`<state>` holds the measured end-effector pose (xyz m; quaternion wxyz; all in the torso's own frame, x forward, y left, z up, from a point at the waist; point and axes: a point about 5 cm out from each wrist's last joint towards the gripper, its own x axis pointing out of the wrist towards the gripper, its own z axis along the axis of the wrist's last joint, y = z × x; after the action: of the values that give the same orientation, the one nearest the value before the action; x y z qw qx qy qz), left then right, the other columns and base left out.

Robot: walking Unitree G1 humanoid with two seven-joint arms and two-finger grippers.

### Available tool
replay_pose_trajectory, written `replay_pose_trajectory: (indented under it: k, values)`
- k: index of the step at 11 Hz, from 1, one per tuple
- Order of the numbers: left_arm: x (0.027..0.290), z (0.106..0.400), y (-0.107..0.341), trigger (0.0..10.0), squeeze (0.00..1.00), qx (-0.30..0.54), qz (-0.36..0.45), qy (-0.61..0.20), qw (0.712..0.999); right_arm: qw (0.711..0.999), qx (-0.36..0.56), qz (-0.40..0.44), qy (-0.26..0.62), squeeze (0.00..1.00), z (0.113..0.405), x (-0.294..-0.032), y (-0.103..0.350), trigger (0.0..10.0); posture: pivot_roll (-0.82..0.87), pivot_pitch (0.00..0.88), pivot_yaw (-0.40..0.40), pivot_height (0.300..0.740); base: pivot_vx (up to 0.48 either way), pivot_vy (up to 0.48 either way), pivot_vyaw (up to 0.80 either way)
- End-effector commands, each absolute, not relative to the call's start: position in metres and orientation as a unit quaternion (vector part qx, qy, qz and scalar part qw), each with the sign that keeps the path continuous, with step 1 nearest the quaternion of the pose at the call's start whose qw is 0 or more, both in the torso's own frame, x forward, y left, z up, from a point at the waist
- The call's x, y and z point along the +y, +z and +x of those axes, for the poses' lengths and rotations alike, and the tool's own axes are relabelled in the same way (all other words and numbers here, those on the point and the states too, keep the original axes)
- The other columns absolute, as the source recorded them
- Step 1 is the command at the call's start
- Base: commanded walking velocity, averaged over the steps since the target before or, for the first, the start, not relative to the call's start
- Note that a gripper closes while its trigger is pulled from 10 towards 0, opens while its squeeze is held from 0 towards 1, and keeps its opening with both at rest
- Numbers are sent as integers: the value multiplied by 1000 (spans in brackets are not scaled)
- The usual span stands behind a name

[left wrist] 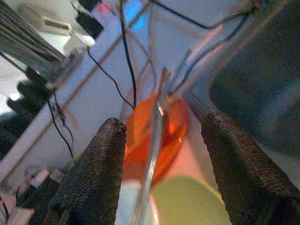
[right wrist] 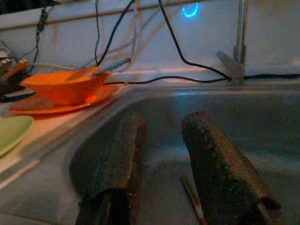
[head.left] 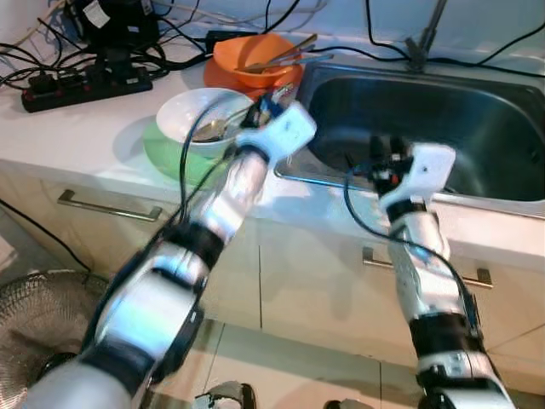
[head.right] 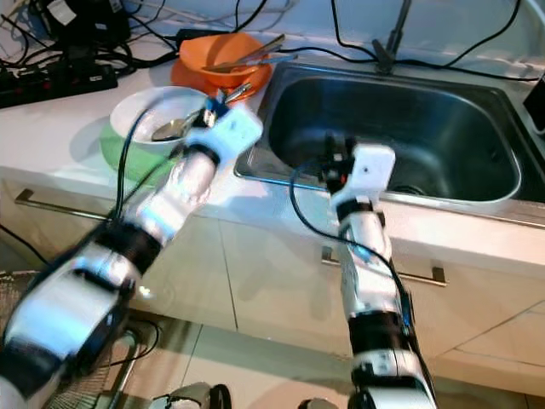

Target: Kitchen organization

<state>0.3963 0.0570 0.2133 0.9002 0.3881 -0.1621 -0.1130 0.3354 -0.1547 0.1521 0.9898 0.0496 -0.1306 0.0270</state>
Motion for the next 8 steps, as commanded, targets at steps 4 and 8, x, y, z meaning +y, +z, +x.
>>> replay_pose_trajectory:
  k: [4, 8]
  values:
    - [50, 404, 228, 10000, 0, -174, 414, -87, 889, 991, -120, 52, 23, 0, 322, -155, 149, 10000, -56, 150, 21, 740, 0, 0, 0]
    - [51, 408, 226, 10000, 0, -149, 436, -58, 886, 993, -106, 46, 15, 0, 314, -163, 147, 10000, -76, 170, 11, 740, 0, 0, 0]
